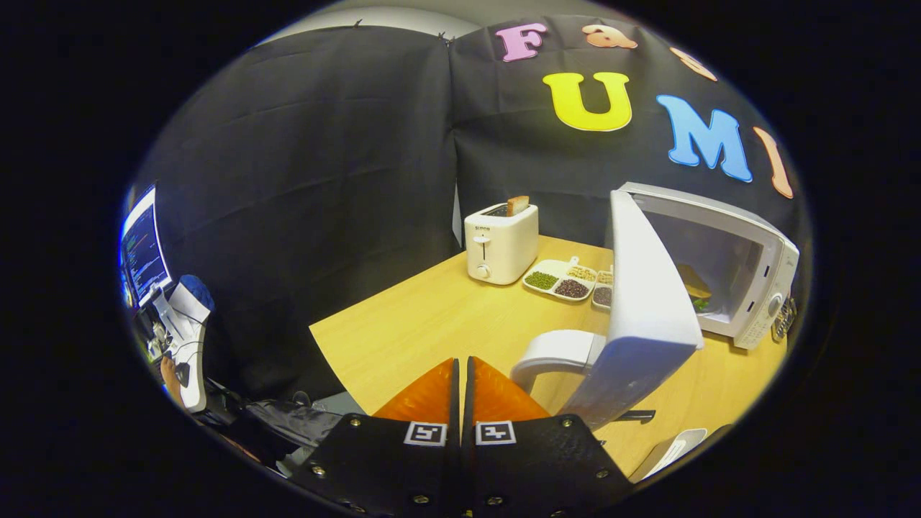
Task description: Open the microwave, put the food inside, and close the microwave door.
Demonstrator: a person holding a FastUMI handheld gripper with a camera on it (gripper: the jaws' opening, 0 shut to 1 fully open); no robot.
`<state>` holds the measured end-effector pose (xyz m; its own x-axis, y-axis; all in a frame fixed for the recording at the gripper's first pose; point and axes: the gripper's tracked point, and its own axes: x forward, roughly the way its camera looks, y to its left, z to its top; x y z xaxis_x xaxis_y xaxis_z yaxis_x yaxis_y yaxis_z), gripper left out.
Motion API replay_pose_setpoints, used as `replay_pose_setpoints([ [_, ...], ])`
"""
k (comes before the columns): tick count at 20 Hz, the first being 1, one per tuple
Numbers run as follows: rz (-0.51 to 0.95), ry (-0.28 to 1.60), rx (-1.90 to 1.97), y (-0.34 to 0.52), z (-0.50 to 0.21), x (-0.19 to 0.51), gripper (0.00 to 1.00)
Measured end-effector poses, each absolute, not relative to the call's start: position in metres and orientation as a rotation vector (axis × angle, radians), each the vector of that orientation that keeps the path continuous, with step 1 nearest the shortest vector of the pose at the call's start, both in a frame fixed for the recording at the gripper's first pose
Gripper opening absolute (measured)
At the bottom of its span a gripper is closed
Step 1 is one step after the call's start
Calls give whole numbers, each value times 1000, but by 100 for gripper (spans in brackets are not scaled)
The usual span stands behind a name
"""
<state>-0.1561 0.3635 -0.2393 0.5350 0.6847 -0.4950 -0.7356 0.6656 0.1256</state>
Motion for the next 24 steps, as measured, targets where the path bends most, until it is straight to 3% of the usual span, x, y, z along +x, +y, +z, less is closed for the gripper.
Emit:
replay_pose_setpoints([
  [8, 788, 587, -97, 313, -244, -141, 1],
  [24, 525, 582, -31, 191, -237, -46, 1],
])
